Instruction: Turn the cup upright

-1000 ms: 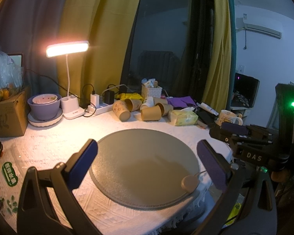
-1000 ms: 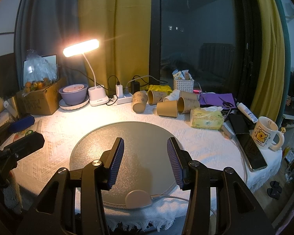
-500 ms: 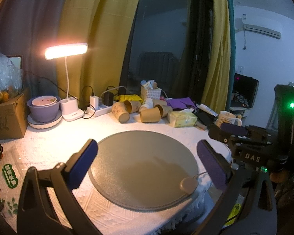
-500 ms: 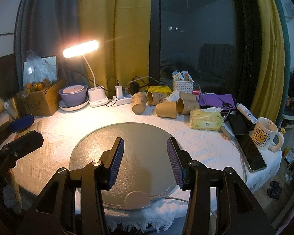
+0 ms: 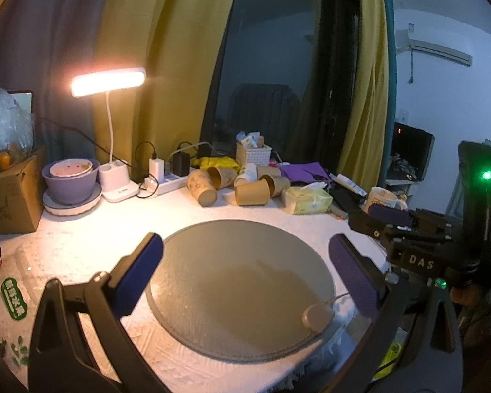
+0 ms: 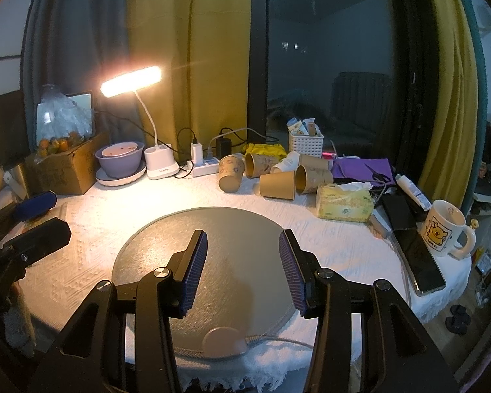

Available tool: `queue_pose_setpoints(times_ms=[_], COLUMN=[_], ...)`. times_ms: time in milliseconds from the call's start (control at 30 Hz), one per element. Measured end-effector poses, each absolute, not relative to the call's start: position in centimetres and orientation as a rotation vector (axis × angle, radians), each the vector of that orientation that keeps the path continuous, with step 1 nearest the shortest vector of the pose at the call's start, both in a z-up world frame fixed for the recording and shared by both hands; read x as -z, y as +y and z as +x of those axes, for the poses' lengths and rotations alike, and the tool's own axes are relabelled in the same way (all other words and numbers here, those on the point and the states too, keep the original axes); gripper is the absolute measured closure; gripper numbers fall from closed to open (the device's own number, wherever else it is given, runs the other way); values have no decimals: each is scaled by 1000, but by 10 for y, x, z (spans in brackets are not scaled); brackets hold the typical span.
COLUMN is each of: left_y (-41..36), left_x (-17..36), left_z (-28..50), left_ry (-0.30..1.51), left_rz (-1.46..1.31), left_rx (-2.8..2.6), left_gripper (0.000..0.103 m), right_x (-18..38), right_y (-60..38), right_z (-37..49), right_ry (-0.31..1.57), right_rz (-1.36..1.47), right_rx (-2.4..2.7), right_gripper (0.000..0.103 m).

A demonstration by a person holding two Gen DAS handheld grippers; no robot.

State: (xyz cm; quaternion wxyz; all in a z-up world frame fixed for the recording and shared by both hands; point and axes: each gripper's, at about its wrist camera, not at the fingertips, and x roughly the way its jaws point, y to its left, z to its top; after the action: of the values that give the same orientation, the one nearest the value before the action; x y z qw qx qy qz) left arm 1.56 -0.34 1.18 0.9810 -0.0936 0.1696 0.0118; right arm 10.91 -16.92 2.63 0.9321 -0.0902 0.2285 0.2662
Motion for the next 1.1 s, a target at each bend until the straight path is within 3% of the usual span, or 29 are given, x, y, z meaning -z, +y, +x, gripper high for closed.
queue_pose_setpoints(times_ms=[1100], left_y=[36], left_x=[9], left_z=[204], left_ry=[558], left_rz=[-209], left_rx=[-17], left_gripper=[1], right_x=[-12], right_y=[-145], right_z=[276], right_ry=[530], right_rz=[-170], right_rx=[-545], right_gripper=[55])
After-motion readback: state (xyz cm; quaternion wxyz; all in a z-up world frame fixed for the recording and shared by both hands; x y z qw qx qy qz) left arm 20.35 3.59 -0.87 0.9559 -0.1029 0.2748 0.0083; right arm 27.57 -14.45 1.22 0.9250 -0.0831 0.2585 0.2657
